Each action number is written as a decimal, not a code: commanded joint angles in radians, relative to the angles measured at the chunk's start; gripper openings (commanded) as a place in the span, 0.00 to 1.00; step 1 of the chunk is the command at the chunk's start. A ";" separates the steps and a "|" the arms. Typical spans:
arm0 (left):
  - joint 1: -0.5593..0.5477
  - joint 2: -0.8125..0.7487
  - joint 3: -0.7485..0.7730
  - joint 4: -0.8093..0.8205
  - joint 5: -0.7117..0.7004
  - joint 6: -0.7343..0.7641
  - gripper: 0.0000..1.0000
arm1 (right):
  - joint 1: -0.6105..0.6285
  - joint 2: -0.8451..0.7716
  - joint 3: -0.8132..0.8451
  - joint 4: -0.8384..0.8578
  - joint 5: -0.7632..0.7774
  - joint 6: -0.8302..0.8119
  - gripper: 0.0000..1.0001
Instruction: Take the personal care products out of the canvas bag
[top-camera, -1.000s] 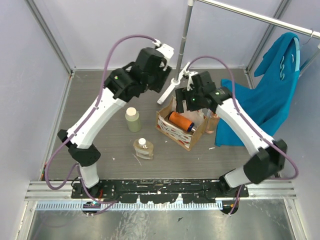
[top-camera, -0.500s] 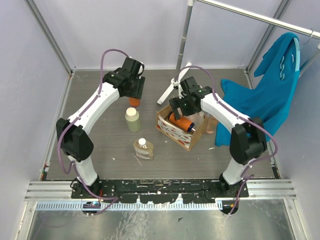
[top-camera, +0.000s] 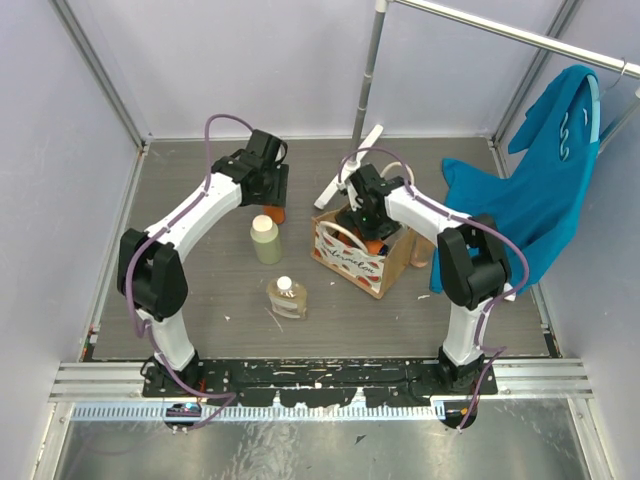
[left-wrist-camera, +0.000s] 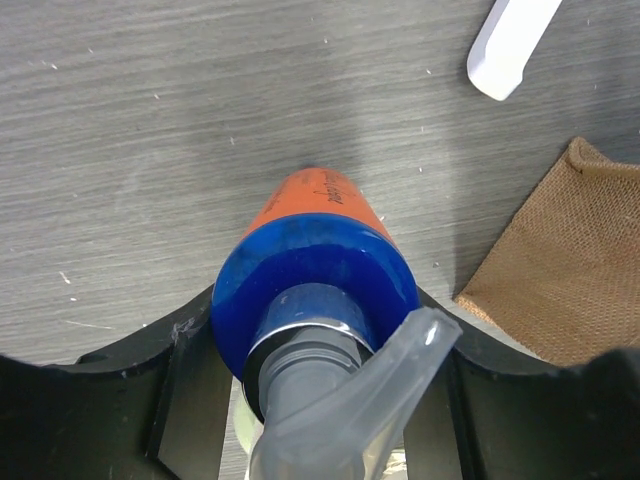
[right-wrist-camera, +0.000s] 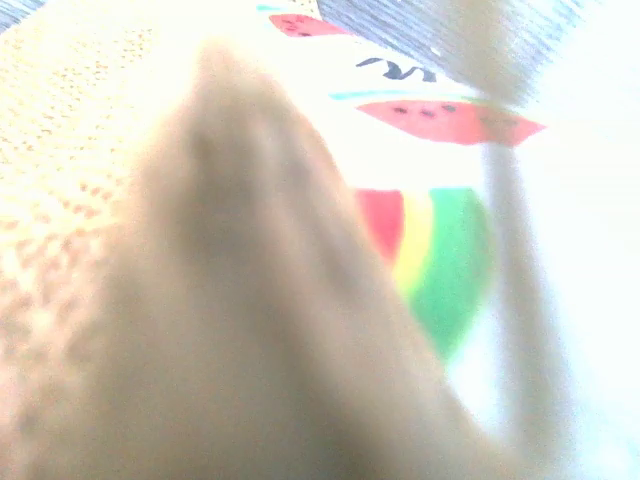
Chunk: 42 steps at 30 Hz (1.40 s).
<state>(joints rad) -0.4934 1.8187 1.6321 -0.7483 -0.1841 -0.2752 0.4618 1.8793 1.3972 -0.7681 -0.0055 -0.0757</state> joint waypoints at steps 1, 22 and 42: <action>0.001 -0.005 -0.039 0.104 0.039 -0.051 0.50 | 0.025 0.013 -0.036 -0.045 0.047 -0.021 0.89; 0.001 -0.008 -0.163 0.138 0.062 -0.102 0.69 | 0.141 -0.018 -0.155 -0.021 0.171 0.071 0.03; -0.001 -0.154 -0.085 0.055 0.067 -0.139 0.72 | 0.133 -0.368 0.094 -0.086 0.276 0.212 0.01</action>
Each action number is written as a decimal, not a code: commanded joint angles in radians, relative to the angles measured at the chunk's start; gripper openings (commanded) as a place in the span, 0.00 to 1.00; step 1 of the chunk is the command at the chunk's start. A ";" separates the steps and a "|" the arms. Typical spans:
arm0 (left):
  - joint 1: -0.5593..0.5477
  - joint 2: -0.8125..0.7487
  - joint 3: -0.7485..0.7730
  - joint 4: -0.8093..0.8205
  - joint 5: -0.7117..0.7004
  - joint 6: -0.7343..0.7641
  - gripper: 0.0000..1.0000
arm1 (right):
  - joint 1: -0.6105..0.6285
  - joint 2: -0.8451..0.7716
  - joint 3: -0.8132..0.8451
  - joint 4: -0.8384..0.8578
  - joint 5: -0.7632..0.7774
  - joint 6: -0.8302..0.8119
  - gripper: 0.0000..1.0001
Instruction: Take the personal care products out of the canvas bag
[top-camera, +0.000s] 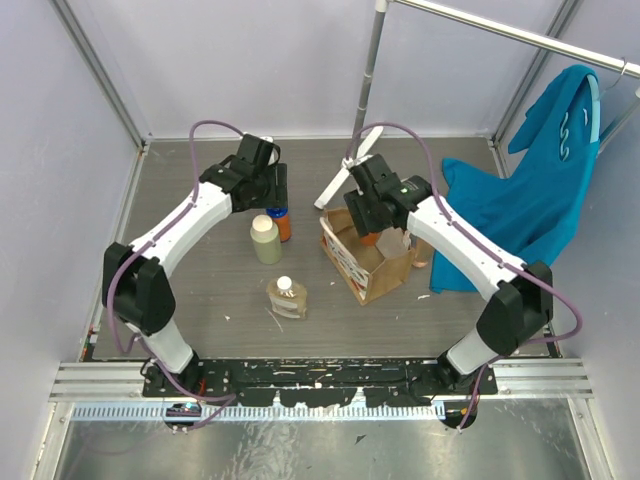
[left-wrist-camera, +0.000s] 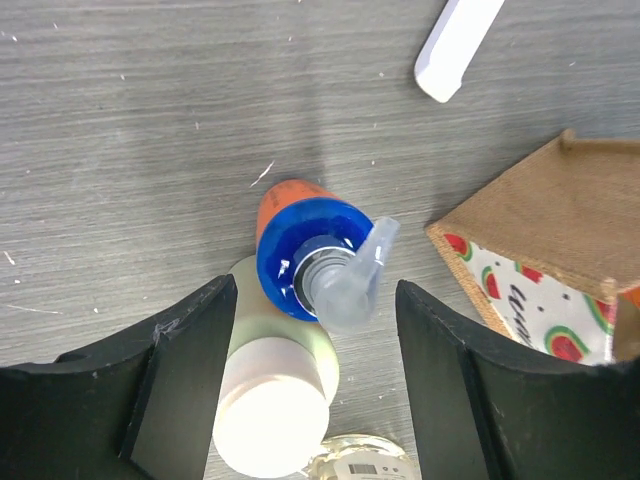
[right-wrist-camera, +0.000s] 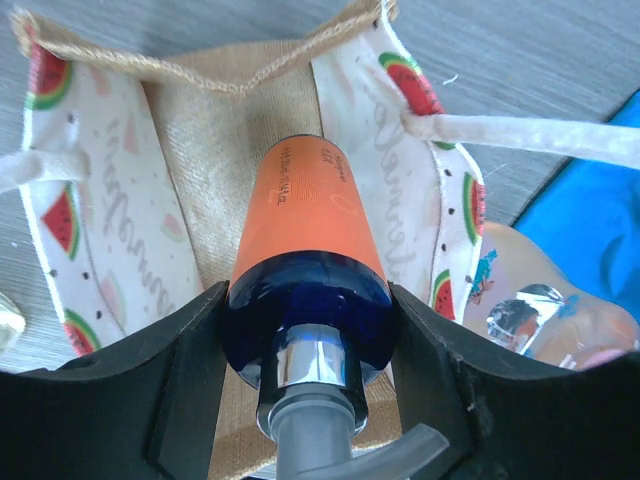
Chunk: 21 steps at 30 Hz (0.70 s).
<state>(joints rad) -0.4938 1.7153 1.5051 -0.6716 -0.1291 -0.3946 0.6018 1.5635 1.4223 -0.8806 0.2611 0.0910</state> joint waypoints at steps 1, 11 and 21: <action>-0.001 -0.060 0.044 -0.024 0.017 -0.021 0.72 | -0.010 -0.052 0.076 0.027 -0.005 0.055 0.01; -0.008 -0.158 0.077 -0.053 0.041 -0.007 0.72 | -0.045 -0.073 0.175 0.015 -0.057 0.116 0.01; -0.012 -0.240 0.043 -0.069 0.041 -0.029 0.72 | -0.044 -0.086 0.476 0.066 -0.069 0.048 0.01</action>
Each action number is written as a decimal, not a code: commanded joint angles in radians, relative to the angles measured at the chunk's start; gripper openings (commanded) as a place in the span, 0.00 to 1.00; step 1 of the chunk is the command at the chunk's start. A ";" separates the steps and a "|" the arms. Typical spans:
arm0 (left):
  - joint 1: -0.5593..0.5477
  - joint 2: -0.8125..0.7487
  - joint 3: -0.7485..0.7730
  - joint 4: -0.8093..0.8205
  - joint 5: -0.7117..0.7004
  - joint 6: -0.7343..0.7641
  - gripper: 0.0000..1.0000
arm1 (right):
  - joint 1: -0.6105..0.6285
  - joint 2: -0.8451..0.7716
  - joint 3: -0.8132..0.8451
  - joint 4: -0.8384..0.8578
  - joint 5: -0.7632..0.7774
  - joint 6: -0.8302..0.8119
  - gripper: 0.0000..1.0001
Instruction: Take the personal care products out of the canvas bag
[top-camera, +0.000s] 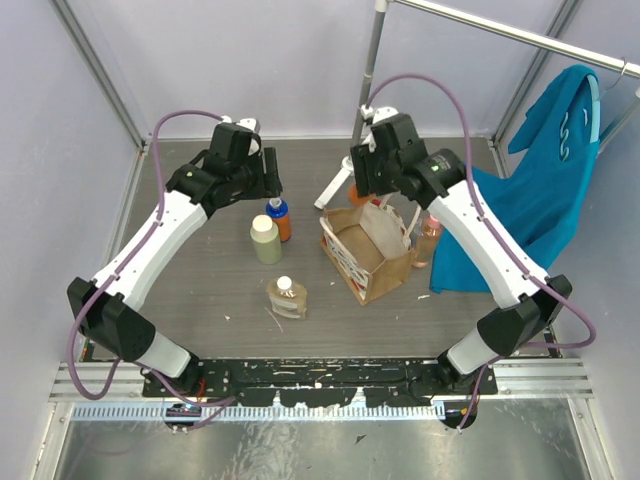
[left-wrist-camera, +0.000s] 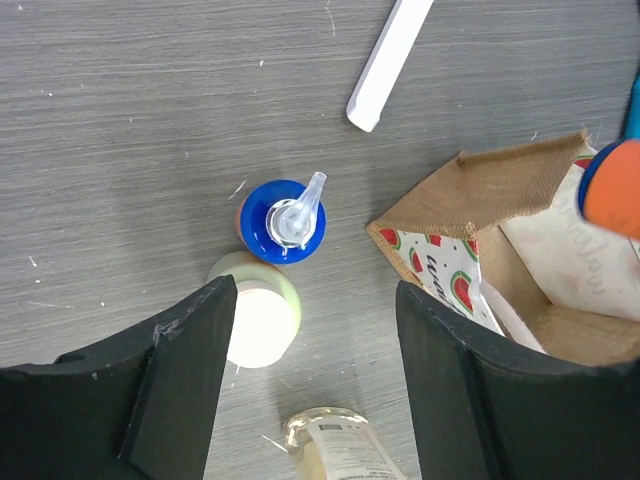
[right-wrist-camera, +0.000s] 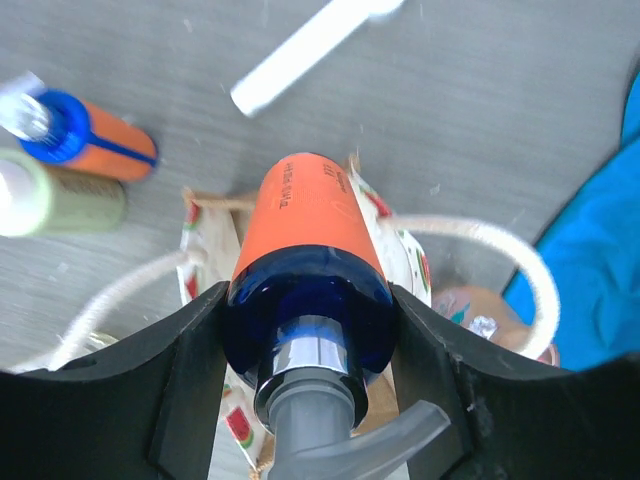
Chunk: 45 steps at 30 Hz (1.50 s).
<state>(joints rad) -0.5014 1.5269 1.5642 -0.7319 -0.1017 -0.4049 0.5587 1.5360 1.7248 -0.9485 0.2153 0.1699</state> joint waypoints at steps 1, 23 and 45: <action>-0.006 -0.063 -0.032 -0.003 0.013 -0.023 0.72 | 0.000 -0.049 0.208 0.139 -0.048 -0.034 0.01; -0.008 -0.208 -0.234 0.062 -0.050 -0.084 0.72 | 0.015 0.525 0.601 0.018 -0.281 0.017 0.02; -0.009 -0.241 -0.268 0.045 -0.019 -0.107 0.72 | 0.105 0.672 0.528 -0.019 -0.169 0.009 0.34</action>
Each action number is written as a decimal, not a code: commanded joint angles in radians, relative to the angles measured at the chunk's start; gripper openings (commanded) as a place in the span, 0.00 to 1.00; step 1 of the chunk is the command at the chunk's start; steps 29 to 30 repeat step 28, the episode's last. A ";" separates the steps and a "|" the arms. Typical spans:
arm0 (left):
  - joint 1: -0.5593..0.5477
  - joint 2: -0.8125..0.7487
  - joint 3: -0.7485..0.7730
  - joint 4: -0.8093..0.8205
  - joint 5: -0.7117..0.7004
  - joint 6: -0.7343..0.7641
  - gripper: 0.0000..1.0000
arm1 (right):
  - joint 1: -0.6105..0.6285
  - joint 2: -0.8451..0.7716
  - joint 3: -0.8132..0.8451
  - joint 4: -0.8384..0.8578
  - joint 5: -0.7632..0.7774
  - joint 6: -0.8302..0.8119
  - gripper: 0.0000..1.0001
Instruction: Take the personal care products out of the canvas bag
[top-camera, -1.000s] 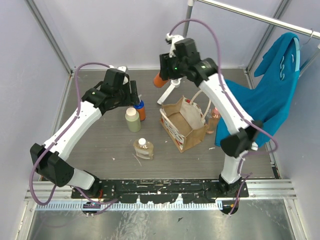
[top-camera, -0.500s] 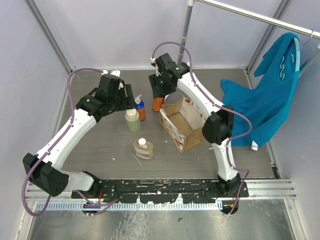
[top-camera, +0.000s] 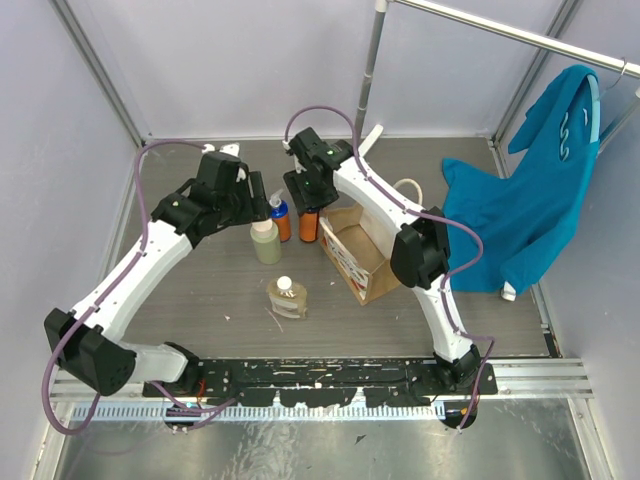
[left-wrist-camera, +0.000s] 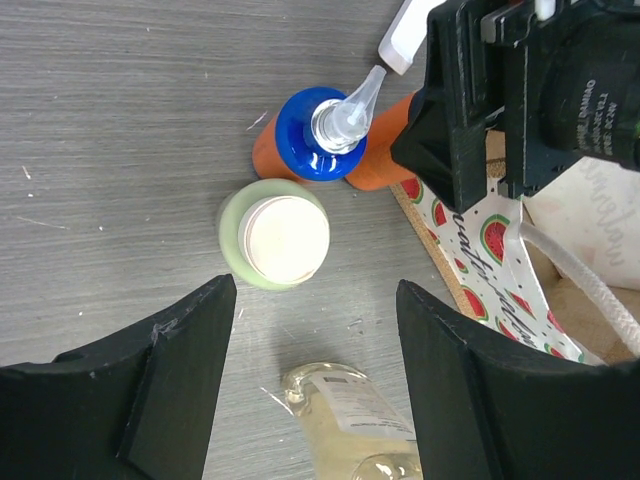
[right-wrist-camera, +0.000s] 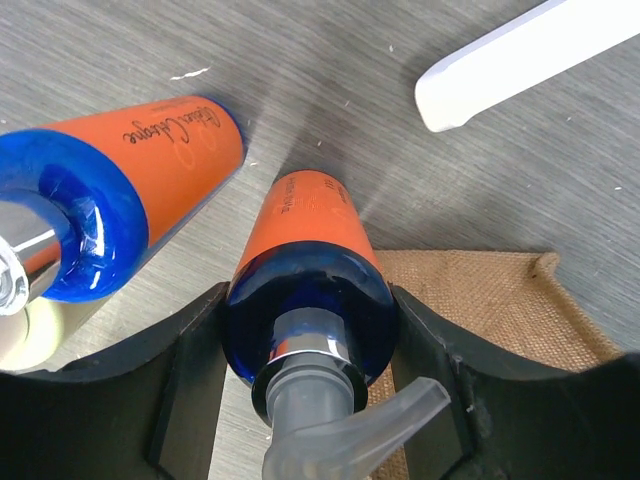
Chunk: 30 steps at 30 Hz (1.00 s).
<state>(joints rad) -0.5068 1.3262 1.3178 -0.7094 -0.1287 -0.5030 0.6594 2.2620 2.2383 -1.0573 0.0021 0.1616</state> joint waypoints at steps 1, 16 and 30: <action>-0.003 -0.042 -0.027 0.029 0.013 -0.012 0.73 | 0.005 -0.061 0.005 0.103 0.048 0.020 0.43; -0.003 -0.049 0.024 -0.046 0.008 -0.001 0.98 | -0.012 -0.313 -0.125 0.236 0.137 0.040 1.00; 0.001 -0.067 0.212 -0.225 -0.149 0.103 0.99 | -0.193 -0.774 -0.467 0.485 0.278 0.041 1.00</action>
